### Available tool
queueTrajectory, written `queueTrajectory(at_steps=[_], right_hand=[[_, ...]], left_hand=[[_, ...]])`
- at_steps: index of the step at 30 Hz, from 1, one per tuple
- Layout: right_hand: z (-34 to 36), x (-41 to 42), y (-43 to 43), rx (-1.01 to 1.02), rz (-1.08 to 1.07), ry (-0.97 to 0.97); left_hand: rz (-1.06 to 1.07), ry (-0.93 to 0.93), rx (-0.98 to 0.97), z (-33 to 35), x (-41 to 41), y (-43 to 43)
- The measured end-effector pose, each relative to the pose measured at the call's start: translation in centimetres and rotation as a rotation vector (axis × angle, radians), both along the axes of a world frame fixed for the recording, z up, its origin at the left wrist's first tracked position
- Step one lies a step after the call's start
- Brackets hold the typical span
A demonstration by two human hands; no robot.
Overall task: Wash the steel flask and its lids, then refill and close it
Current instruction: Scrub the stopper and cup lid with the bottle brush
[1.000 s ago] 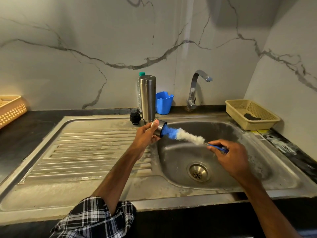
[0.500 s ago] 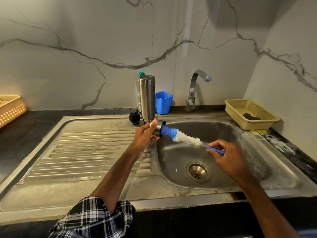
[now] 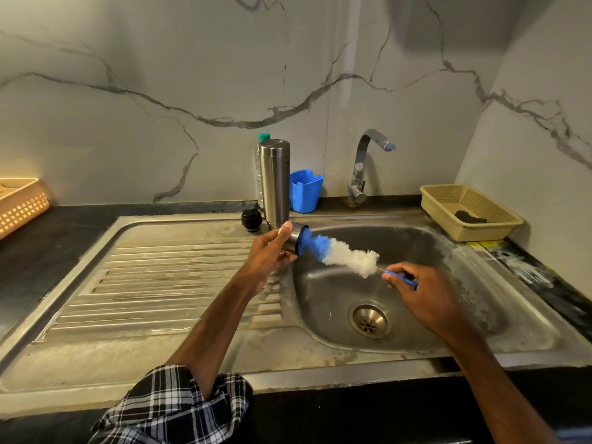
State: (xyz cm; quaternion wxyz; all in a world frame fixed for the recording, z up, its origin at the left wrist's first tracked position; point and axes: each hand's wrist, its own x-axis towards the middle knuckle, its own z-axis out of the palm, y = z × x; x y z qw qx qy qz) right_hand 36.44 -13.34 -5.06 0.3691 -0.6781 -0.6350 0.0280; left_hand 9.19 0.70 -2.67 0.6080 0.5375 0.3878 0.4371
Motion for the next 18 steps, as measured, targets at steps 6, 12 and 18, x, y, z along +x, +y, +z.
queueTrajectory(at_steps=[6,12,18], right_hand=[[-0.1,-0.6,-0.5,-0.111,0.016,-0.015],[0.8,0.8,-0.5,0.009,-0.01,0.052],[-0.8,1.2,0.7,0.088,0.036,-0.122]], left_hand=[[0.017,-0.02,-0.008,0.2,-0.3,0.3],[-0.001,-0.063,0.019,0.3,-0.4,0.4],[-0.039,-0.033,0.077,-0.3,-0.2,0.4]])
